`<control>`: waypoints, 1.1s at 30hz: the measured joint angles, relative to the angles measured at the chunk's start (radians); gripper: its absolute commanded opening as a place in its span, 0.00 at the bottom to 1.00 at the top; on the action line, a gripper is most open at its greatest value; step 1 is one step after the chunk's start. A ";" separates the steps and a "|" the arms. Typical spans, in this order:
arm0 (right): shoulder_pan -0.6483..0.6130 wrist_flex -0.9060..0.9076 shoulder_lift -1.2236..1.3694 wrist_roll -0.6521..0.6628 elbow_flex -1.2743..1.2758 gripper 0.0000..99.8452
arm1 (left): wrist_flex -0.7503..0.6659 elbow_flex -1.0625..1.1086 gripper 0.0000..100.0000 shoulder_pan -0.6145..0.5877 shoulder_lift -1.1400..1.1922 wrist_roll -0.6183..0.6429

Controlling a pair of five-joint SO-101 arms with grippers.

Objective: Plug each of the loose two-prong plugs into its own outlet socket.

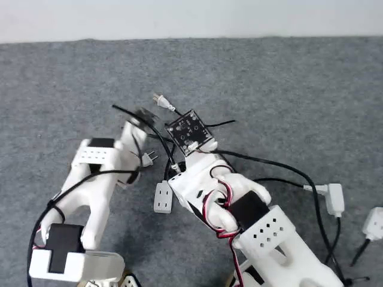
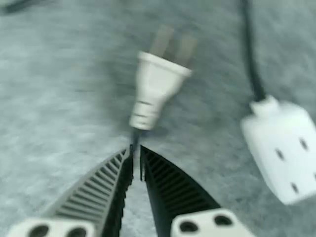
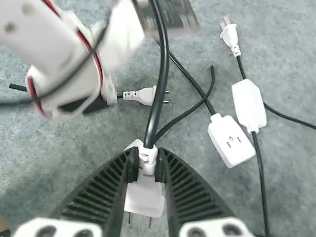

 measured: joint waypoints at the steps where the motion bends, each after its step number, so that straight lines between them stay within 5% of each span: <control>1: 0.000 -0.015 0.000 0.000 0.012 0.01 | 0.000 0.028 0.02 0.014 -0.023 -0.017; 10: -0.005 -0.038 -0.002 -0.037 0.034 0.01 | -0.109 0.339 0.02 0.086 -0.370 -0.074; 27: -0.012 -0.095 0.080 -0.081 0.038 0.01 | -0.117 0.351 0.02 0.095 -0.393 -0.127; 33: 0.017 -0.196 0.087 -0.169 0.109 0.01 | -0.264 0.348 0.02 -0.038 -0.411 0.087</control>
